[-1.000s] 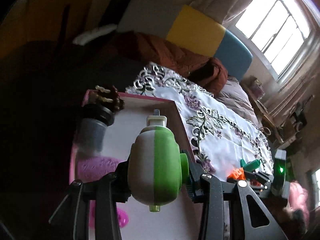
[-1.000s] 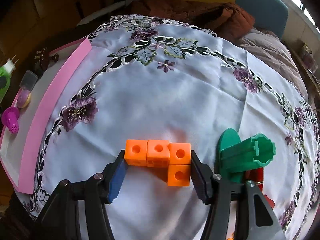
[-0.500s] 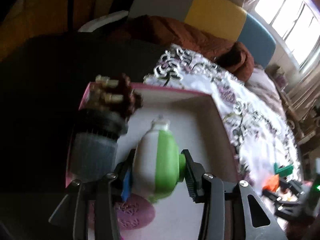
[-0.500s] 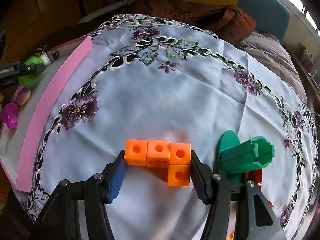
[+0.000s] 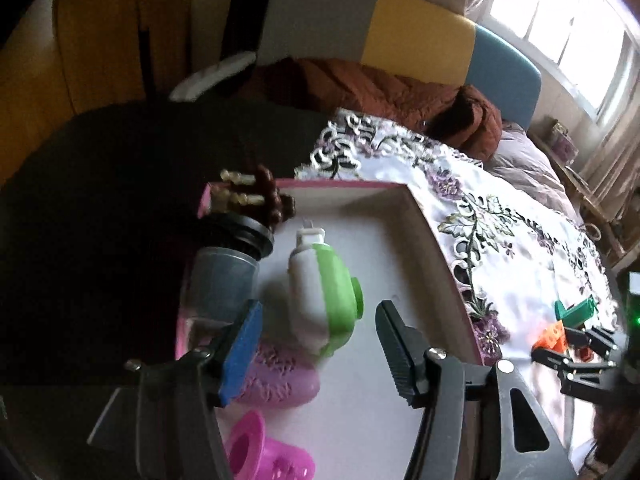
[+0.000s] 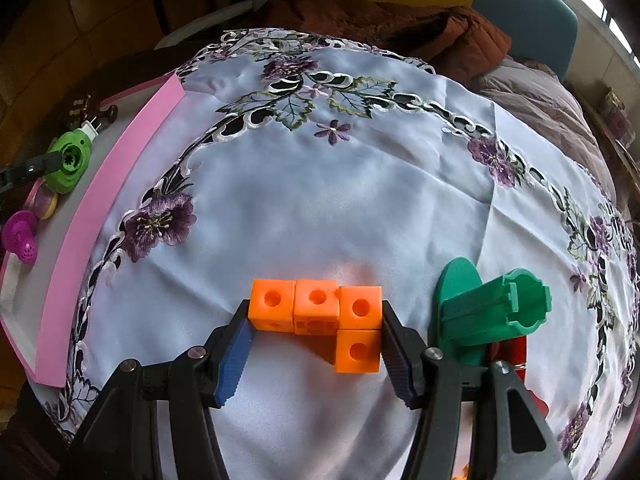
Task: Organize rigid objects
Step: 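Carry the spool into the tray beside the soap and open the left gripper, then carry the orange cube blocks into the tray and open the right gripper, then reach the left gripper to the green stand toy and grasp it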
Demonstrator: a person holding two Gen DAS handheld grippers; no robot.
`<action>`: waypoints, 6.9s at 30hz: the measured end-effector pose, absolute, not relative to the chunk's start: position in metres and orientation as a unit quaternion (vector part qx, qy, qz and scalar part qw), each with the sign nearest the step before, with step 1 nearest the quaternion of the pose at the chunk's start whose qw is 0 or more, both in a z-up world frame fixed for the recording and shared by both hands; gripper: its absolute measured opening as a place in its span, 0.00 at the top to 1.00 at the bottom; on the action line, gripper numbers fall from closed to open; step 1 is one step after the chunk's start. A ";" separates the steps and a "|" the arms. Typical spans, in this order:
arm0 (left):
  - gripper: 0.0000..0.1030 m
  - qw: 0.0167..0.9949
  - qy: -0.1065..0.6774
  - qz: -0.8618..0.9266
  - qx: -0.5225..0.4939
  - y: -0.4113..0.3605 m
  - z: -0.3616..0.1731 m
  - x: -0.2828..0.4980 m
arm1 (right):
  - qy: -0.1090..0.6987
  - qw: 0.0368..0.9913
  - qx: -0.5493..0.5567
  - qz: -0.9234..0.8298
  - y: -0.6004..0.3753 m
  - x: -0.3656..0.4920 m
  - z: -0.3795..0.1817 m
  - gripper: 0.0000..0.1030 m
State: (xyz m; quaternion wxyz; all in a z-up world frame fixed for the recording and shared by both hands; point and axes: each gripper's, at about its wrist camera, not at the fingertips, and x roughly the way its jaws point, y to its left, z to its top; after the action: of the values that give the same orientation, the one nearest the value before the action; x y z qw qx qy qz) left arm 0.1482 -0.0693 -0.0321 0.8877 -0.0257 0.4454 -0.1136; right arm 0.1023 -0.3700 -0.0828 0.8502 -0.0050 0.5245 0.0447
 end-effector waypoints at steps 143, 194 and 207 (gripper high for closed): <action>0.33 0.892 0.395 -0.211 0.056 -0.115 -0.001 0.019 | 0.364 0.882 0.199 -0.225 -0.509 0.021 -0.003 0.33; 0.70 0.798 0.437 -0.409 0.072 -0.401 -0.068 0.112 | 0.348 0.820 0.390 -0.232 -0.563 -0.005 -0.030 0.33; 0.70 0.800 0.449 -0.392 0.066 -0.284 -0.060 0.056 | 0.351 0.809 0.420 -0.213 -0.569 -0.007 -0.039 0.33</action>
State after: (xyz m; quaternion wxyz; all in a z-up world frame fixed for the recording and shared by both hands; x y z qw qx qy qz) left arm 0.0558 -0.2842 -0.0600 0.8003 0.0659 0.4489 -0.3921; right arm -0.0067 -0.5686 -0.0386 0.8093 0.4204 0.3509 -0.2125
